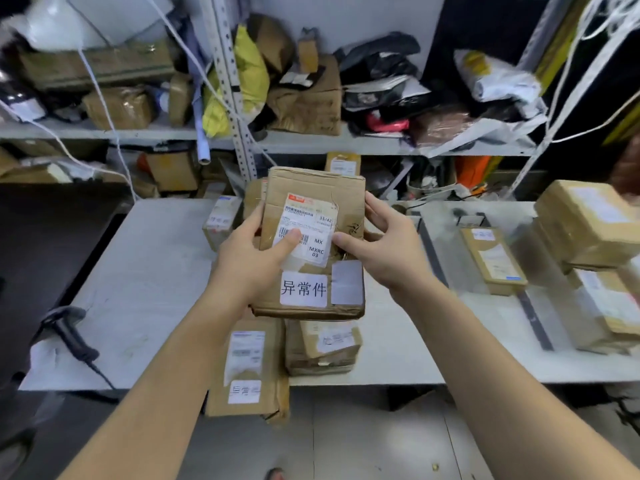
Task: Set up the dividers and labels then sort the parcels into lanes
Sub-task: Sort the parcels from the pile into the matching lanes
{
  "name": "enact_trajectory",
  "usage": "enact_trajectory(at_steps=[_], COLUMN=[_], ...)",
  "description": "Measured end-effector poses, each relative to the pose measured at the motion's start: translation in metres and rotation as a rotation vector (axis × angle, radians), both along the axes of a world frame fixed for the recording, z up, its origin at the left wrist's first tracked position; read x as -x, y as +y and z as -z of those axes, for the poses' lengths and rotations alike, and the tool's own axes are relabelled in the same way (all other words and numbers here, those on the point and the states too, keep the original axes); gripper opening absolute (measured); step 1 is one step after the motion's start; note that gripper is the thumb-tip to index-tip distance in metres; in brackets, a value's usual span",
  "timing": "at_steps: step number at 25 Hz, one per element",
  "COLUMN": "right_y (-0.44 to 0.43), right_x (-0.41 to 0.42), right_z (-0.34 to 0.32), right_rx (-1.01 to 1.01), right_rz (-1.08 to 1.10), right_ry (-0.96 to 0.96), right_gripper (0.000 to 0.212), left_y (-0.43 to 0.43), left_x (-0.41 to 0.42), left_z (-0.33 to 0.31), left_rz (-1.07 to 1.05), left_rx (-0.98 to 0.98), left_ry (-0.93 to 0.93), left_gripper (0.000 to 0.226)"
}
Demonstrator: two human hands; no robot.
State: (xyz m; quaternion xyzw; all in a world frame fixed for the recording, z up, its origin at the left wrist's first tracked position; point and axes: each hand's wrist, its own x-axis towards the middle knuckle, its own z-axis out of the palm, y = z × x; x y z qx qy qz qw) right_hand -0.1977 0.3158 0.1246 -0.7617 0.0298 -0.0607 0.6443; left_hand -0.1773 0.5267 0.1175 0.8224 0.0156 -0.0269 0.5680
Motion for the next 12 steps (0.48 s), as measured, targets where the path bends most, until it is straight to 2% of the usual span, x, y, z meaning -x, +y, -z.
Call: enact_trajectory(at_steps=[3, 5, 9, 12], right_y=[-0.072, -0.129, -0.234, -0.303], right_x=[0.021, 0.04, 0.073, 0.093], right_z=[-0.006, -0.007, -0.004, -0.009], right_rx=[0.025, 0.042, 0.0, 0.086], right_rz=[0.07, 0.13, 0.219, 0.33], right_ry=[0.005, -0.001, 0.007, 0.022], right_gripper=[0.057, 0.055, 0.063, 0.074], left_y=[-0.075, -0.134, -0.246, -0.323], left_x=[0.014, 0.022, 0.033, 0.042], left_z=[-0.007, -0.008, -0.007, -0.008], left_rz=[0.064, 0.116, 0.22, 0.28], left_rx=[-0.039, -0.05, 0.017, 0.051], left_ry=[-0.031, -0.032, -0.026, -0.032], left_gripper=[0.044, 0.047, 0.048, 0.054])
